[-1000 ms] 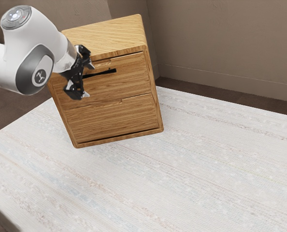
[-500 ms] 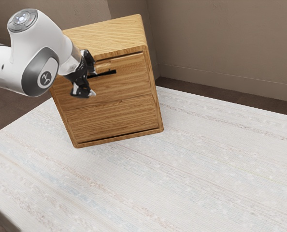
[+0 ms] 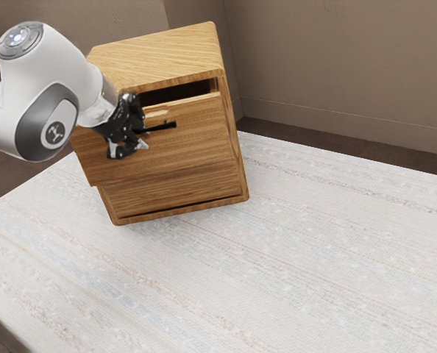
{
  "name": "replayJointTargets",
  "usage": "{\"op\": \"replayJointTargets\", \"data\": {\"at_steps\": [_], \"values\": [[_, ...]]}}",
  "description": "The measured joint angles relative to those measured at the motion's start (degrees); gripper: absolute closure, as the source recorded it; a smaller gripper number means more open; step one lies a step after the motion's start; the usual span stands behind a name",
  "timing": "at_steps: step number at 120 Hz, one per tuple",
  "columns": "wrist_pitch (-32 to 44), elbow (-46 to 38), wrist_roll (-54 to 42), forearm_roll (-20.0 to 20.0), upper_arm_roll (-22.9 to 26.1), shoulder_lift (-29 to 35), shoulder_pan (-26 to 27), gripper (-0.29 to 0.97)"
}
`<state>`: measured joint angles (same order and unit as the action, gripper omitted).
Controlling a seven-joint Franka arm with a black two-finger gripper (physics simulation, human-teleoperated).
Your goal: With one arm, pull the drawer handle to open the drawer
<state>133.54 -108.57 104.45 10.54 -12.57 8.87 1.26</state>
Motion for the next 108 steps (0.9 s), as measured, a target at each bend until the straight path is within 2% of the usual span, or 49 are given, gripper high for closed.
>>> {"op": "replayJointTargets", "data": {"at_steps": [20,39,53,81,86,92,98,101,103,105,108], "values": [[0.08,-5.84,0.75,1.37,0.14,5.63,0.61,0.79],[-0.20,-7.10,1.29,3.67,-0.05,6.49,-1.02,0.78],[-0.40,-7.98,1.99,2.07,0.75,7.05,-1.86,0.78],[-0.69,-14.98,5.49,-0.45,1.08,15.13,0.35,0.79],[-0.55,-15.16,6.59,-0.01,1.17,16.15,1.82,0.73],[-0.37,-15.54,8.16,-0.25,1.31,16.75,2.66,0.49],[0.15,-15.97,10.25,-0.62,2.37,17.06,3.49,0.32],[0.75,-16.29,11.64,1.49,3.54,17.16,4.44,0.34],[1.27,-16.57,12.75,1.82,4.22,17.27,4.74,0.27],[1.64,-16.85,13.87,3.23,4.82,17.43,5.43,0.36],[2.12,-17.28,15.53,5.46,5.86,17.61,6.12,0.37]]}}
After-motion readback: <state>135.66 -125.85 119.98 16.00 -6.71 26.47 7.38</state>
